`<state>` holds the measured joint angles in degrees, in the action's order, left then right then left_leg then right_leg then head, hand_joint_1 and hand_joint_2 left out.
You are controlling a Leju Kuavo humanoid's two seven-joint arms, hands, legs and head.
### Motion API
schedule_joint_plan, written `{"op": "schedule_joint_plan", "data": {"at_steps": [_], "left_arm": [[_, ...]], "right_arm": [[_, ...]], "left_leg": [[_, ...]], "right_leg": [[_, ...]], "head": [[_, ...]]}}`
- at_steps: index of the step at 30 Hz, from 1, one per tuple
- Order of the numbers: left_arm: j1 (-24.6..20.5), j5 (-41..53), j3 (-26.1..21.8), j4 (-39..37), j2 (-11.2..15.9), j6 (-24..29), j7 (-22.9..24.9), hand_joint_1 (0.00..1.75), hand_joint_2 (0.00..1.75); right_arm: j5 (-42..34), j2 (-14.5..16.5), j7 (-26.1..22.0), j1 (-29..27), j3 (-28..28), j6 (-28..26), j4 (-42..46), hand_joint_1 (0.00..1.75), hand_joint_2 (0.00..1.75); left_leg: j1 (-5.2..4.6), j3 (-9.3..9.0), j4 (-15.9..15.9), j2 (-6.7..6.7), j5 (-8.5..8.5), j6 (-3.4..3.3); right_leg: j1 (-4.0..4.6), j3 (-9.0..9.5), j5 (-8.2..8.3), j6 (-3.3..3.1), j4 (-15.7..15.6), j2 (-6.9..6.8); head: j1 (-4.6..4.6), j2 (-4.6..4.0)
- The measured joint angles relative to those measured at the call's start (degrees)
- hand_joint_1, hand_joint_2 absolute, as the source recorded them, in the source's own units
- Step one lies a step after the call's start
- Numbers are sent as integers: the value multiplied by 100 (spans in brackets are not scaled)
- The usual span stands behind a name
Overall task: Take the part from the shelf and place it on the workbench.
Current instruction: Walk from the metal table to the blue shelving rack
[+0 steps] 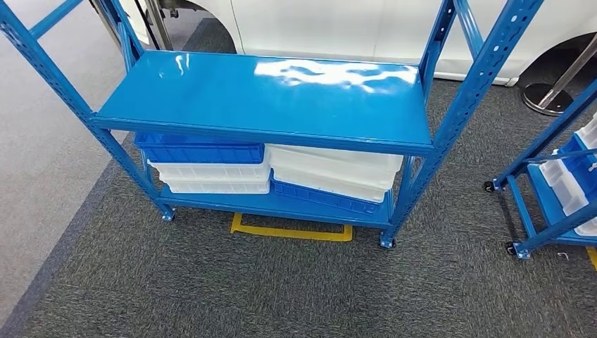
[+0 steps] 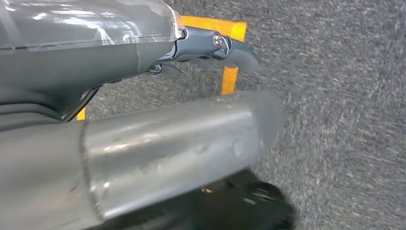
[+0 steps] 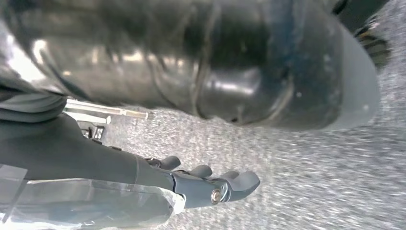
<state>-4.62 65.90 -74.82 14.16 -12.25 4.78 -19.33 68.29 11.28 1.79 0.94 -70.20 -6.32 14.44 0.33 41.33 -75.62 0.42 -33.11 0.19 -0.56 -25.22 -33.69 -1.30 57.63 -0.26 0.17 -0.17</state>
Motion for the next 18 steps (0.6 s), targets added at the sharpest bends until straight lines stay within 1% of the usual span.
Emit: {"op": "schedule_joint_plan", "data": {"at_steps": [1,2,3,4,5,6,7,8,9,10,11,12,13,14,15,16,17,18], "left_arm": [[16,-1,0,0,-2,-3,4,0,0],[29,-1,0,0,-3,-5,6,0,0],[41,-1,-1,0,-1,-6,8,0,0],[50,-2,-2,0,3,-5,10,0,0],[54,-3,-3,0,6,-4,11,0,0],[55,-4,-4,0,14,-3,14,0,0],[49,-4,-4,0,18,-2,14,0,0],[40,-4,-4,0,22,-2,14,0,0],[41,-3,-4,0,26,-2,13,0,0],[44,-3,-4,0,28,-2,12,0,0],[44,-4,-4,0,30,1,13,0,0],[45,-5,-4,0,32,4,14,0,0],[37,-7,-4,0,34,9,16,0,0],[30,-9,-4,0,33,18,22,0,0],[27,-9,-4,0,31,26,26,0,0],[27,-8,-4,0,27,34,31,0,0],[28,-7,-4,0,22,42,33,0,0],[32,-5,-4,0,16,46,33,0,0]], "right_arm": [[4,0,0,1,0,0,1,0,0],[8,0,1,1,0,0,1,0,0],[13,1,2,-14,-1,1,0,0,0],[17,2,2,-13,-3,2,0,0,0],[21,3,3,-10,-6,4,-1,0,0],[25,5,3,-4,-9,7,-2,0,0],[27,7,3,20,-10,10,-1,0,0],[28,8,4,34,-11,15,-1,0,0],[29,9,5,41,-11,19,-1,0,0],[32,9,6,43,-13,21,-1,0,0],[38,9,5,45,-15,21,-1,0,0],[47,9,4,39,-21,20,-1,0,0],[56,8,4,38,-28,17,-1,0,0],[66,5,4,35,-38,16,-1,0,0],[75,2,4,31,-50,16,-1,0,0],[80,-4,4,27,-63,16,-1,0,0],[85,-10,2,22,-76,17,-1,0,0],[87,-17,1,14,-88,17,-1,0,0]], "left_leg": [[-2,127,92,-1,250,-20],[-7,146,406,-2,611,-55],[-23,107,759,-8,944,-101],[-57,40,1049,-14,1188,-148],[-98,-32,1265,-21,1299,-197],[-148,-98,1362,-27,1259,-240],[-185,-181,1448,-28,1176,-277],[-196,-294,1571,-20,1090,-312],[-192,-434,1688,-12,1021,-339],[-171,-589,1802,-5,967,-368],[-152,-753,1903,3,922,-388],[-139,-902,1975,7,867,-402],[-132,-1037,2018,18,800,-411],[-127,-1168,2039,37,722,-405],[-123,-1302,2050,59,628,-396],[-117,-1437,2052,79,528,-380],[-110,-1570,2049,91,424,-356],[-104,-1681,2045,96,318,-329]], "right_leg": [[8,136,-88,4,-25,2],[17,292,-179,11,-62,2],[15,447,-271,21,-120,3],[20,576,-348,46,-181,4],[10,673,-404,80,-252,5],[-7,751,-430,121,-334,4],[-21,787,-394,169,-360,1],[-39,773,-291,215,-280,-2],[-49,674,-124,248,-29,2],[-54,446,60,273,386,10],[-56,144,163,287,857,20],[-62,-182,125,290,1259,28],[-66,-483,-68,299,1508,31],[-71,-726,-365,310,1601,31],[-76,-914,-651,323,1567,30],[-78,-1057,-840,338,1444,29],[-79,-1159,-817,346,1246,28],[-80,-1226,-513,345,976,27]], "head": [[0,0],[1,0],[-6,-1],[-10,-1],[-13,-2],[-15,-2],[-12,-2],[-9,-2],[-11,-3],[-13,-3],[-15,-4],[-17,-5],[-16,-4],[-16,-4],[-15,-4],[-17,-3],[-16,-3],[-18,-2]]}}
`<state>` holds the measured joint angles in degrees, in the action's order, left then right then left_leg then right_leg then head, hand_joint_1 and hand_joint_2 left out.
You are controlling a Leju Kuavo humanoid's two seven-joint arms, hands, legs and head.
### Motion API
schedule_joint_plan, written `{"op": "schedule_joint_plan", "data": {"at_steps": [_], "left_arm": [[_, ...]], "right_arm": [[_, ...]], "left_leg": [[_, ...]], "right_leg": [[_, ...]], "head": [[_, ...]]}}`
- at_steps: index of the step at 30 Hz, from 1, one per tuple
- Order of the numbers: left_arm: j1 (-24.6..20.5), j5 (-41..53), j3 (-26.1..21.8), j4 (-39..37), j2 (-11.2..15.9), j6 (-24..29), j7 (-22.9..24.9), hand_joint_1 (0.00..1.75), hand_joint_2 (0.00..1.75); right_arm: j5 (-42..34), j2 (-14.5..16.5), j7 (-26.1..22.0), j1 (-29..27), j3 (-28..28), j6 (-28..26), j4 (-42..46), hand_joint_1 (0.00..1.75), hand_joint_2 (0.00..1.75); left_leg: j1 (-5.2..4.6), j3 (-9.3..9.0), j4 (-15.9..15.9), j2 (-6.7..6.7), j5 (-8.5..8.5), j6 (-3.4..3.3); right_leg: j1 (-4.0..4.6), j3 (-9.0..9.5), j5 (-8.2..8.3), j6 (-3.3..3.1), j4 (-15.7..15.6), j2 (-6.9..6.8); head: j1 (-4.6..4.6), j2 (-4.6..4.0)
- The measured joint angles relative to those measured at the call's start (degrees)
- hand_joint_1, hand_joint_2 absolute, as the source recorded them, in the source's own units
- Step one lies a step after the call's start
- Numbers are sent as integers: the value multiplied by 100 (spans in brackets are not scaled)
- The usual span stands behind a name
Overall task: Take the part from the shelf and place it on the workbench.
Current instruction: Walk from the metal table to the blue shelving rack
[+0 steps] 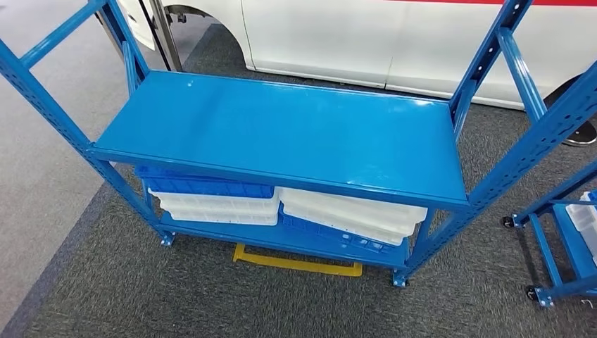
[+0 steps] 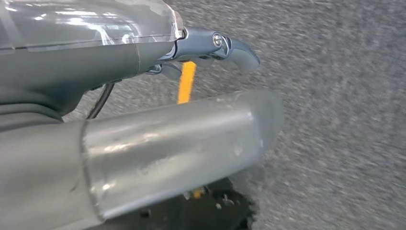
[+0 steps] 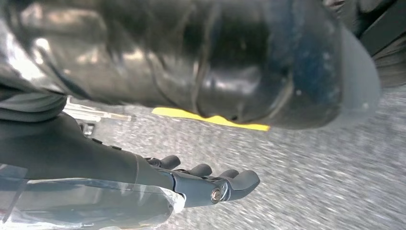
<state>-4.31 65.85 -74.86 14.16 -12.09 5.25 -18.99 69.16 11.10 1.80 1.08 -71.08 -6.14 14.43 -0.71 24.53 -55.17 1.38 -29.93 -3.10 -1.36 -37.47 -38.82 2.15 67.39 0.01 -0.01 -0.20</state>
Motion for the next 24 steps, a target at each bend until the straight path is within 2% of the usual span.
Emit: {"op": "schedule_joint_plan", "data": {"at_steps": [1,2,3,4,6,8,9,11,12,13,14,16,17,18,20,22,24], "left_arm": [[-2,1,-1,0,-4,3,0,0,0],[-5,1,-2,0,-8,6,-1,0,0],[-11,1,-2,0,-10,9,0,0,0],[-19,1,-3,0,-9,13,1,0,0],[-30,-1,-2,0,-7,21,5,0,0],[-42,-2,-2,0,-5,24,11,0,0],[-47,-2,-2,0,-4,26,14,0,0],[-54,-3,-2,0,-6,28,20,0,0],[-51,-3,-2,0,-7,28,23,0,0],[-47,-3,-2,0,-8,28,26,0,0],[-43,-2,-2,0,-9,29,27,0,0],[-40,-1,-2,0,-8,30,31,0,0],[-42,1,-2,0,-8,31,32,0,0],[-44,2,-2,0,-7,32,32,0,0],[-40,3,-2,0,-7,33,34,0,0],[-30,3,-2,0,-8,34,35,0,0],[-39,3,-2,0,-9,35,35,0,0]], "right_arm": [[1,-6,-2,-12,-12,1,0,0,0],[2,-9,-4,-17,-22,1,0,0,0],[4,-11,-5,-13,-32,1,1,0,0],[6,-11,-5,-7,-40,1,1,0,0],[11,-12,-6,7,-47,6,2,0,0],[17,-13,-9,2,-52,14,4,0,0],[25,-13,-11,3,-53,19,5,0,0],[46,-13,-20,7,-54,24,7,0,0],[54,-13,-18,9,-55,28,7,0,0],[52,-13,-8,10,-59,36,7,0,0],[42,-13,7,11,-67,43,7,0,0],[13,-13,37,11,-96,59,7,0,0],[3,-13,44,16,-114,63,7,0,0],[-3,-13,48,23,-129,67,7,0,0],[-7,-13,51,35,-150,72,7,0,0],[-7,-13,54,39,-158,74,7,0,0],[-7,-13,54,43,-165,74,7,0,0]], "left_leg": [[-1,-98,-26,2,-106,30],[-5,-150,-49,8,-201,67],[-11,-182,-61,10,-280,105],[-14,-205,-97,12,-318,141],[-5,-167,-230,0,-287,198],[18,42,-667,-36,-294,248],[37,225,-987,-57,-413,277],[73,642,-1579,-81,-775,335],[89,796,-1720,-88,-874,355],[103,871,-1691,-93,-828,366],[112,865,-1491,-96,-638,367],[116,704,-800,-107,-85,335],[104,640,-507,-116,55,314],[89,609,-329,-121,137,290],[56,617,-249,-120,137,234],[73,570,-197,-119,234,155],[89,527,-140,-127,277,84]], "right_leg": [[2,-41,520,-10,-279,-1],[15,-61,1010,-51,-477,-2],[31,-71,1385,-106,-596,2],[48,-72,1556,-165,-634,6],[55,-12,1527,-273,-667,17],[42,100,1488,-342,-760,12],[41,154,1464,-366,-798,6],[48,237,1406,-388,-831,1],[51,275,1371,-388,-833,2],[53,316,1338,-384,-832,5],[54,364,1306,-376,-832,6],[55,454,1251,-347,-831,6],[57,473,1234,-325,-829,5],[60,478,1220,-294,-827,3],[61,477,1208,-218,-831,2],[54,478,1139,-151,-770,2],[54,304,870,-119,-366,3]], "head": [[-1,0],[-1,0],[1,0],[2,1],[5,2],[9,2],[11,2],[12,2],[13,2],[12,2],[13,2],[11,2],[13,2],[12,2],[13,2],[13,2],[11,2]]}}
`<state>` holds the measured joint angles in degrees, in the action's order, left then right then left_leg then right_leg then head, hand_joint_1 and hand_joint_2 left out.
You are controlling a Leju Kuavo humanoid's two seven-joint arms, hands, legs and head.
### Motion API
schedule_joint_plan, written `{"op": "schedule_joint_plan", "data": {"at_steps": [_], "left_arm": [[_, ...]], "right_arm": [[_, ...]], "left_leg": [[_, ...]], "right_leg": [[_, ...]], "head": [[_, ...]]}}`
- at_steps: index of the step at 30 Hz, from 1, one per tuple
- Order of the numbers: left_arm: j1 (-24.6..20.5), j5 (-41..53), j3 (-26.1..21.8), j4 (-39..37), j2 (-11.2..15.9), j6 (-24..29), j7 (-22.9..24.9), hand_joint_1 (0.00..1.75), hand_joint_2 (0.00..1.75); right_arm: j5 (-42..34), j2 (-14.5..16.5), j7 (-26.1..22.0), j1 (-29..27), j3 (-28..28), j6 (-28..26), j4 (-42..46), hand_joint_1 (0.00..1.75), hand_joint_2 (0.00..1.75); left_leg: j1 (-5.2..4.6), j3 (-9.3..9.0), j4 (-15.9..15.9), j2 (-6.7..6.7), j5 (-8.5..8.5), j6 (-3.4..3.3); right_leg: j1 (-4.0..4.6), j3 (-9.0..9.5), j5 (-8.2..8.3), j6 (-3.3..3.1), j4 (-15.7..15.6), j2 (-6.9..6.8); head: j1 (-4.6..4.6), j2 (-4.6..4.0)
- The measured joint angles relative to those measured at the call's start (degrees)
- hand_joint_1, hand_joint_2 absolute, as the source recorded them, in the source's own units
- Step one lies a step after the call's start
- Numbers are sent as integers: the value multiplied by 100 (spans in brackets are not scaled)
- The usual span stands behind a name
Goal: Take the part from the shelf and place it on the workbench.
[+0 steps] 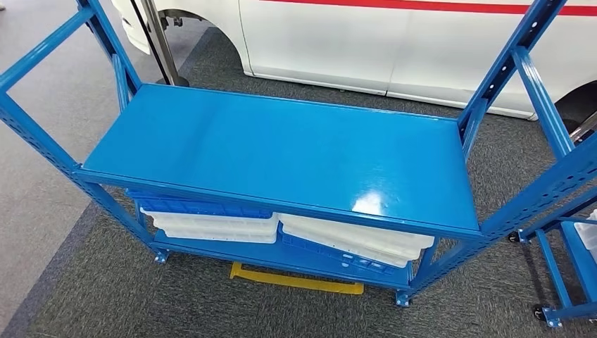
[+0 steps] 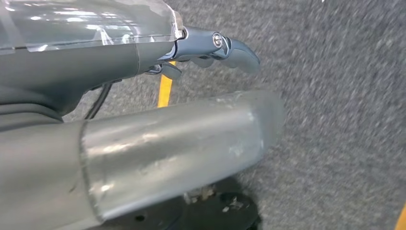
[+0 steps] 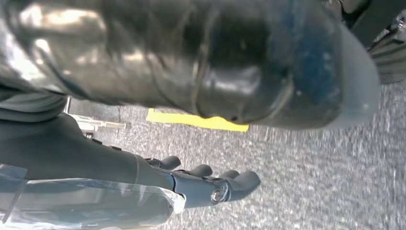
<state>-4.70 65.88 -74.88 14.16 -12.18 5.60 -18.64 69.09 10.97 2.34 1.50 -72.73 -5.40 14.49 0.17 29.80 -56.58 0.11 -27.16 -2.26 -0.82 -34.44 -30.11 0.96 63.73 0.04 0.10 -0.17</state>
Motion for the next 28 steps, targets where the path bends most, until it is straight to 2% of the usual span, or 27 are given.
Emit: {"op": "schedule_joint_plan", "data": {"at_steps": [2,3,4,5,7,8,9,12,14,15,17,18,19,20,21,22,23,24,25,26,28], "left_arm": [[-8,0,0,0,1,0,0,0,0],[-7,0,0,0,1,0,1,0,0],[-5,0,0,0,1,-1,1,0,0],[-3,0,0,0,0,-1,2,0,0],[-3,0,0,0,-3,-2,2,0,0],[-5,0,0,0,-5,-2,2,0,0],[-7,0,0,0,-8,-2,2,0,0],[-18,0,0,0,-10,-2,3,0,0],[-25,-1,0,0,-9,-1,3,0,0],[-27,-1,0,0,-8,0,2,0,0],[-26,-2,0,0,-8,2,1,0,0],[-24,-2,0,0,-8,5,1,0,0],[-20,-2,0,0,-8,10,2,0,0],[-18,-2,0,0,-8,15,2,0,0],[-14,-2,0,0,-8,23,2,0,0],[-13,-2,0,0,-8,31,2,0,0],[-17,-2,0,0,-8,39,2,0,0],[-25,-2,1,0,-8,46,2,0,0],[-34,-2,1,0,-9,50,4,0,44],[-41,-2,1,0,-10,55,15,0,87],[-39,-3,0,0,-13,69,46,0,175]], "right_arm": [[0,-1,0,0,-9,0,-1,0,0],[0,-2,0,-2,-14,0,-1,0,0],[0,-2,0,-3,-19,0,-2,0,0],[0,-2,0,-5,-21,0,-2,0,0],[0,-6,0,-5,-23,0,-1,0,0],[0,-10,0,-2,-24,0,-1,0,0],[0,-15,0,4,-25,0,0,0,0],[0,-18,1,16,-26,0,-1,0,0],[-2,-16,0,15,-28,-3,0,0,0],[-5,-15,-3,14,-29,-9,1,0,0],[-14,-19,-10,14,-32,-24,2,0,0],[-18,-19,-10,13,-35,-33,2,0,0],[-23,-19,-10,13,-41,-39,2,0,0],[-27,-17,-9,14,-50,-46,2,0,0],[-31,-16,-8,19,-60,-53,1,0,0],[-30,-15,-4,22,-66,-66,1,0,0],[-21,-14,1,26,-70,-84,1,0,44],[-8,-13,9,28,-71,-109,1,0,87],[8,-13,24,23,-71,-140,1,0,87],[22,-13,40,21,-71,-178,1,0,87],[31,-13,63,19,-73,-247,1,0,0]], "left_leg": [[-26,-1,0,-6,-7,-34],[-38,-3,-4,-6,-15,-44],[-48,-9,-8,-3,-25,-49],[-54,-21,-15,4,-39,-49],[-58,-52,-34,17,-77,-28],[-68,-55,-54,20,-105,-2],[-74,-52,-68,19,-128,24],[-75,-51,-77,16,-168,106],[-65,-12,-217,13,-296,167],[-53,82,-447,12,-452,198],[-9,424,-1181,10,-837,253],[13,590,-1513,10,-953,277],[33,682,-1681,10,-960,296],[51,667,-1620,13,-846,310],[68,542,-1332,17,-636,316],[83,358,-914,25,-406,318],[79,188,-525,36,-238,309],[71,73,-252,46,-139,289],[56,26,-119,55,-113,265],[44,24,-92,62,-119,244],[41,24,-78,68,-108,227]], "right_leg": [[1,-358,-356,16,731,0],[1,-507,-439,23,1019,0],[1,-566,-405,24,1112,-1],[3,-511,-261,17,975,-1],[14,-157,141,-28,229,0],[28,10,269,-55,-118,0],[42,115,326,-80,-339,2],[56,168,324,-143,-462,10],[27,198,348,-198,-525,15],[11,210,361,-220,-554,19],[9,211,364,-238,-564,42],[9,208,362,-238,-562,67],[8,210,359,-235,-559,102],[4,215,355,-229,-553,147],[-2,224,348,-217,-545,184],[-8,232,337,-200,-534,220],[-5,235,324,-174,-514,250],[-3,233,315,-141,-500,269],[1,229,312,-106,-496,289],[9,227,298,-103,-487,296],[9,229,292,-150,-489,290]], "head": [[-1,0],[-1,0],[0,0],[-1,0],[-1,0],[0,0],[0,0],[0,0],[2,0],[3,0],[4,0],[4,0],[4,0],[5,0],[5,0],[5,0],[5,0],[3,0],[2,0],[1,0],[0,0]]}}
